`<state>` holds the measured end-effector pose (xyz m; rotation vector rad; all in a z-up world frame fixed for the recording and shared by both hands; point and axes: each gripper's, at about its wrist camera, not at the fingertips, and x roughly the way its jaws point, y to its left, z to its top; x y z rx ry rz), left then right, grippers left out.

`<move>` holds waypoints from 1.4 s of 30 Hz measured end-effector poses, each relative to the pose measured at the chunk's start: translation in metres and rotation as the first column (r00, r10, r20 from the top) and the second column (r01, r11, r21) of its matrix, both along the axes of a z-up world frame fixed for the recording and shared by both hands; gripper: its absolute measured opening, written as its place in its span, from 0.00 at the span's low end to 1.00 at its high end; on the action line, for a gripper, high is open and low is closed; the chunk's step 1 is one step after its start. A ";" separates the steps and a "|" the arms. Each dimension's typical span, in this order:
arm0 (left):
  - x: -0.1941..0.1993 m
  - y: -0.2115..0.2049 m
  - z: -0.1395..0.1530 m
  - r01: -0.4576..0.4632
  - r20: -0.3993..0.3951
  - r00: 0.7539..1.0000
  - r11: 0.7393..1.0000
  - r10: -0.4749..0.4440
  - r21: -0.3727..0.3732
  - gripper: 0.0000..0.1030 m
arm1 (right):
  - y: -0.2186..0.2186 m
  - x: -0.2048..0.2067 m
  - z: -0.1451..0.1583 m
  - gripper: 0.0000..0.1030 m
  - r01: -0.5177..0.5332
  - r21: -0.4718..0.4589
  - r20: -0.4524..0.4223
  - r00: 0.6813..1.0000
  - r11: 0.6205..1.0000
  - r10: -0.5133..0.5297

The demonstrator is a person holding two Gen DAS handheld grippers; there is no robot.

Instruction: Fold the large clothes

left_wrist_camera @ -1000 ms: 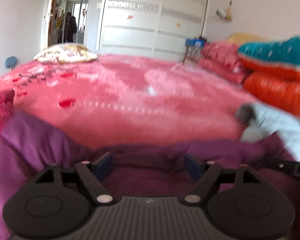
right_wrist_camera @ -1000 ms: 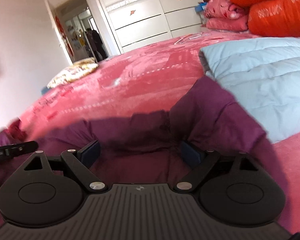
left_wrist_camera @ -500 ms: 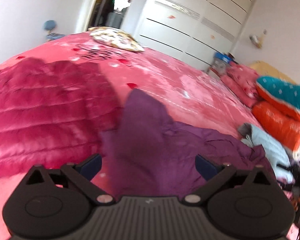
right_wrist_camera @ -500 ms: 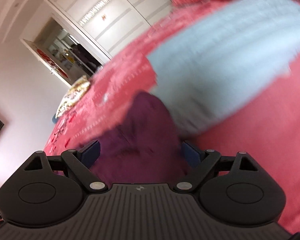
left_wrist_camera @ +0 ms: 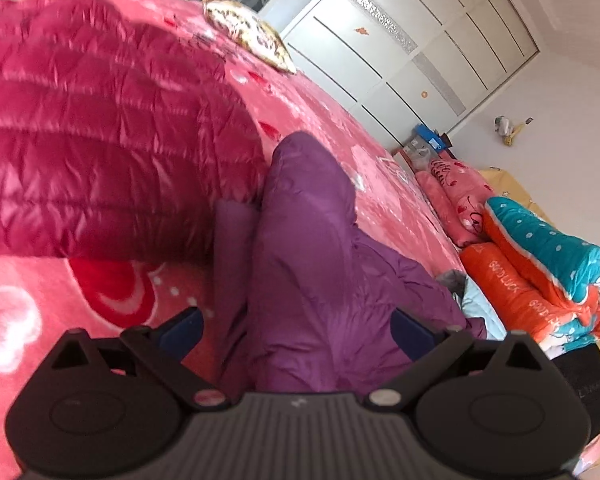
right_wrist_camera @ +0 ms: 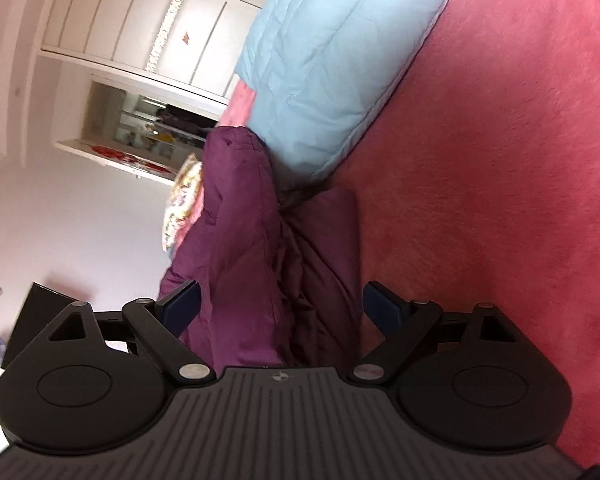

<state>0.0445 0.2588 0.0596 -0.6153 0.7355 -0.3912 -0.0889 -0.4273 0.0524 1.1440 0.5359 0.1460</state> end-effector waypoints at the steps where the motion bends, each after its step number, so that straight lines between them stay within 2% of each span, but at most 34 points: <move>1: 0.005 0.000 -0.004 0.005 -0.005 1.000 1.000 -0.005 -0.004 0.97 | 0.002 0.004 -0.001 1.00 -0.008 0.000 0.003 1.000 1.000 0.008; 5: 0.023 -0.001 -0.019 0.037 -0.022 0.999 0.999 -0.037 -0.030 0.96 | 0.007 0.024 -0.003 1.00 -0.052 -0.028 0.002 0.999 0.998 0.052; 11: 0.048 -0.013 -0.043 0.110 -0.074 0.991 0.994 -0.111 -0.027 0.95 | 0.017 0.056 -0.001 1.00 -0.115 -0.071 -0.001 0.993 0.991 0.115; 13: 0.052 -0.021 -0.046 0.143 -0.064 0.988 0.990 -0.144 -0.019 0.95 | 0.018 0.043 0.002 1.00 -0.136 -0.079 0.002 0.991 0.988 0.136; 17: 0.062 -0.036 -0.047 0.194 -0.049 0.980 0.981 -0.193 0.001 0.97 | 0.025 0.054 0.003 1.00 -0.173 -0.093 0.005 0.985 0.980 0.175; 22: 0.068 -0.050 -0.050 0.211 -0.036 0.977 0.977 -0.210 0.015 0.99 | 0.034 0.067 0.001 1.00 -0.210 -0.120 0.006 0.977 0.970 0.212; 28: 0.069 -0.064 -0.051 0.216 -0.010 0.976 0.976 -0.215 0.035 0.97 | 0.032 0.067 -0.002 1.00 -0.186 -0.062 0.023 0.982 0.981 0.187; 35: 0.065 -0.073 -0.047 0.210 0.014 0.977 0.976 -0.211 0.062 0.70 | 0.055 0.072 0.017 0.98 -0.162 -0.215 -0.067 0.986 0.963 0.151; 39: 0.060 -0.080 -0.038 0.202 0.027 0.978 0.974 -0.206 0.100 0.55 | 0.077 0.073 0.032 0.78 -0.128 -0.346 -0.107 0.990 0.930 0.096; 42: 0.054 -0.088 -0.029 0.197 0.043 0.978 0.969 -0.206 0.150 0.47 | 0.101 0.068 0.047 0.66 -0.101 -0.479 -0.118 0.992 0.872 0.050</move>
